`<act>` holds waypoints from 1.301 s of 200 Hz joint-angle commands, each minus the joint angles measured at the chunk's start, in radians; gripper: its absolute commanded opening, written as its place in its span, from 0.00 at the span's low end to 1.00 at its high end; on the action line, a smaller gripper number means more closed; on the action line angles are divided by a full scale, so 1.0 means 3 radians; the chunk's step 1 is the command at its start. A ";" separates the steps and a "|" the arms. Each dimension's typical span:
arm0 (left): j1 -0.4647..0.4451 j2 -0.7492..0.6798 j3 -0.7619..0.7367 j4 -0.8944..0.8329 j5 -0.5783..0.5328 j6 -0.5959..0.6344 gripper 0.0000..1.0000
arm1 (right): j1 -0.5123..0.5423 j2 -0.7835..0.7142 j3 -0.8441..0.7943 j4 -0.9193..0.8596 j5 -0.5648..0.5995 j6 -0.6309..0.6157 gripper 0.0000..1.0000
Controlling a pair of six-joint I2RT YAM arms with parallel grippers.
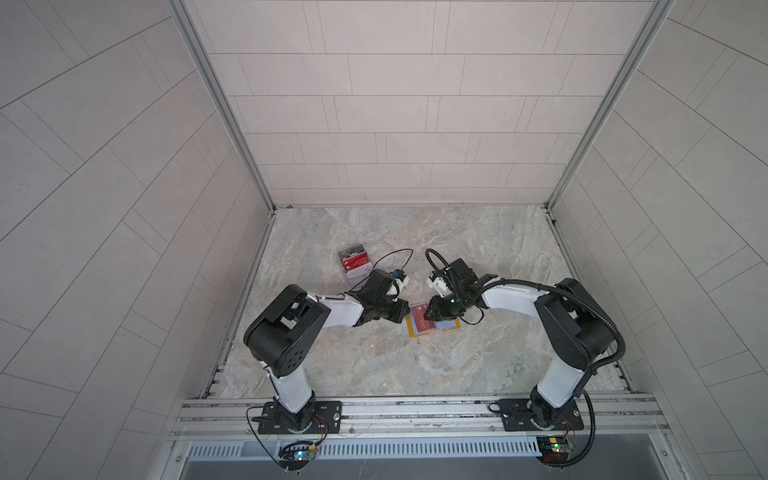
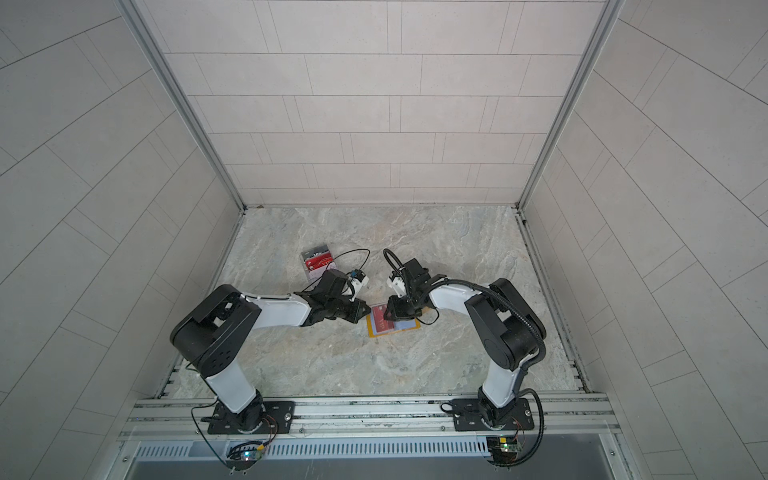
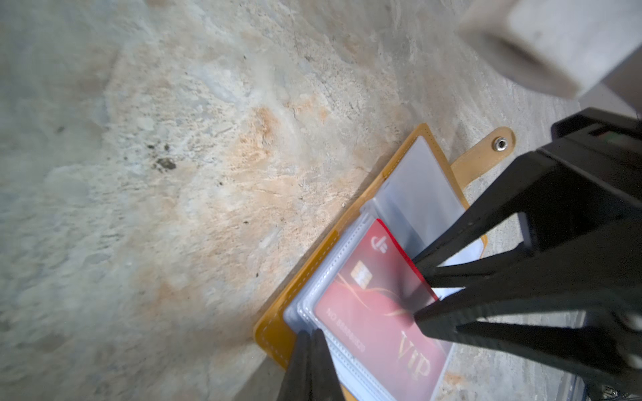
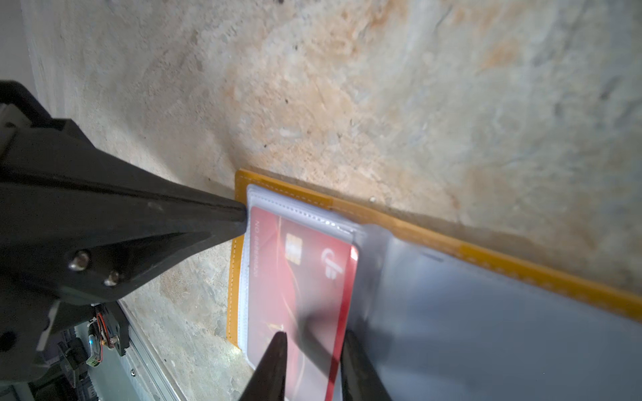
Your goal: Take the credit cards out of the card holder
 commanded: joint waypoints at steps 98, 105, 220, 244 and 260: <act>-0.0002 0.0134 -0.0136 -0.0204 -0.0089 0.0047 0.00 | -0.0163 -0.0256 -0.0355 0.0590 -0.0688 0.0293 0.28; -0.0002 0.0134 -0.0137 -0.0204 -0.0091 0.0047 0.00 | -0.0163 -0.0269 -0.0383 0.0655 -0.0726 0.0332 0.27; 0.0000 0.0122 -0.0195 -0.0159 -0.0079 0.0025 0.00 | -0.0146 0.0045 -0.0452 0.1395 -0.0929 0.0854 0.26; 0.0000 0.0127 -0.0205 -0.0138 -0.0077 0.0011 0.00 | -0.0113 0.0130 -0.0439 0.1435 -0.0927 0.0910 0.25; 0.0000 0.0130 -0.0210 -0.0130 -0.0081 0.0011 0.00 | -0.0080 0.0175 -0.0433 0.1483 -0.0928 0.0949 0.25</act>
